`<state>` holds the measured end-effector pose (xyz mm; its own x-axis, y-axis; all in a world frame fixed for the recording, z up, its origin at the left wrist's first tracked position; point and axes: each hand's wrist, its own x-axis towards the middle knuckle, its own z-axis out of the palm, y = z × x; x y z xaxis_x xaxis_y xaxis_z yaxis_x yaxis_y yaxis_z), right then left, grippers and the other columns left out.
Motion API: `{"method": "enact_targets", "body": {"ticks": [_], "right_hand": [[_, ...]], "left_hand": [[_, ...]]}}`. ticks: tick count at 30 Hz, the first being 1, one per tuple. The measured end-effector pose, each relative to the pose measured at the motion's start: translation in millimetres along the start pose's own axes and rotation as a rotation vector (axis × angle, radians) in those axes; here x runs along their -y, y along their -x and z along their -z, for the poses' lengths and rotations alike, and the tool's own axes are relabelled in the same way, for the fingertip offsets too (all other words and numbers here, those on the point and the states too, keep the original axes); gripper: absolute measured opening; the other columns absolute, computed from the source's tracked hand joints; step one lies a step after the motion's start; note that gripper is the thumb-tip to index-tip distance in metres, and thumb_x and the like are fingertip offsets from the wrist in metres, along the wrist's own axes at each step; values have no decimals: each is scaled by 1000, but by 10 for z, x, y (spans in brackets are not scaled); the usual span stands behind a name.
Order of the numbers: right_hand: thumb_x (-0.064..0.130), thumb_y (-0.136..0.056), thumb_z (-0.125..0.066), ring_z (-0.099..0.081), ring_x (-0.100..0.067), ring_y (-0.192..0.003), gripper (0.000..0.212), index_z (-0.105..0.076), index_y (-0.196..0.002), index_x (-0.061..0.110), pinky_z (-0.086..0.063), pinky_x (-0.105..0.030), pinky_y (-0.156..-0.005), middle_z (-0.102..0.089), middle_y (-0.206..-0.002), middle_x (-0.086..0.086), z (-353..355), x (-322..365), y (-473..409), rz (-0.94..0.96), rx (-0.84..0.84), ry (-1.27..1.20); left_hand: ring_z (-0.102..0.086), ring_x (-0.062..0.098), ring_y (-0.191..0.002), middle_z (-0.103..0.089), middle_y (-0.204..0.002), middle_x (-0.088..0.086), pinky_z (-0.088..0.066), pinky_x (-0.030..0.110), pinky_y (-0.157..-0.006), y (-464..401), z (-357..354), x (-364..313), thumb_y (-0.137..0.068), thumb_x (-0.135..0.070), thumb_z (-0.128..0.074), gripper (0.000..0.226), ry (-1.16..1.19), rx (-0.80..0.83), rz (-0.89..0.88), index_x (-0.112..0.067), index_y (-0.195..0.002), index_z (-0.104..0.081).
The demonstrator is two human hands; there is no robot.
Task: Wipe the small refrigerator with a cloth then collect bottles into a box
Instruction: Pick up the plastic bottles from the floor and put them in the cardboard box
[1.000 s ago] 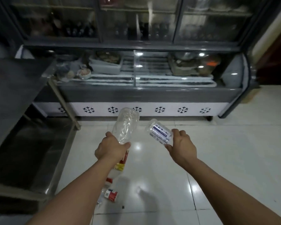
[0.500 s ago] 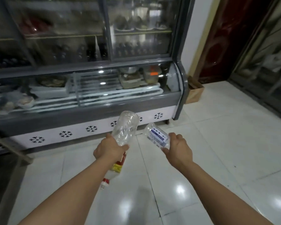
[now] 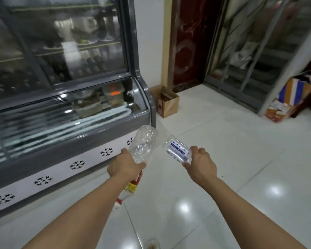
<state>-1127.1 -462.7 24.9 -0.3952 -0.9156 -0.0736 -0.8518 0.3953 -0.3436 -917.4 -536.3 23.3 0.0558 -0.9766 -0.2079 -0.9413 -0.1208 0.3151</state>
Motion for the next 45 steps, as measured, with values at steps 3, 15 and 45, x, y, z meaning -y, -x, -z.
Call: {"method": "enact_targets", "body": {"ticks": [3,15,45], "right_hand": [[33,-91,-59,-50,-27,-109,47,-40,-128,13,-47,-34,-75,-48,-120,-9,101,-200,-476,-40,-12,26],[33,-91,-58,-48,-26,-112,45,-39,-128,14,-42,-31,-71,-47,-121,-8,687,-688,-2625,-135,-49,79],[34,-89,-62,-54,-23,-104,45,-42,-125,15,-51,-34,-80,-52,-117,-8,1047,-1351,-8827,171,120,107]], "left_hand": [[-62,27,-95,-62,-103,6,-48,35,-77,-447,-106,-418,-70,-61,-66,69,11,22,-40,-15,-115,-40],[-60,28,-100,-62,-109,6,-44,35,-77,-2281,-147,-2207,-73,-57,-67,63,40,37,-154,-15,-114,-44],[-56,30,-109,-57,-120,9,-45,37,-87,-6676,-584,-5221,-74,-57,-65,71,149,42,214,-13,-125,-40]]}}
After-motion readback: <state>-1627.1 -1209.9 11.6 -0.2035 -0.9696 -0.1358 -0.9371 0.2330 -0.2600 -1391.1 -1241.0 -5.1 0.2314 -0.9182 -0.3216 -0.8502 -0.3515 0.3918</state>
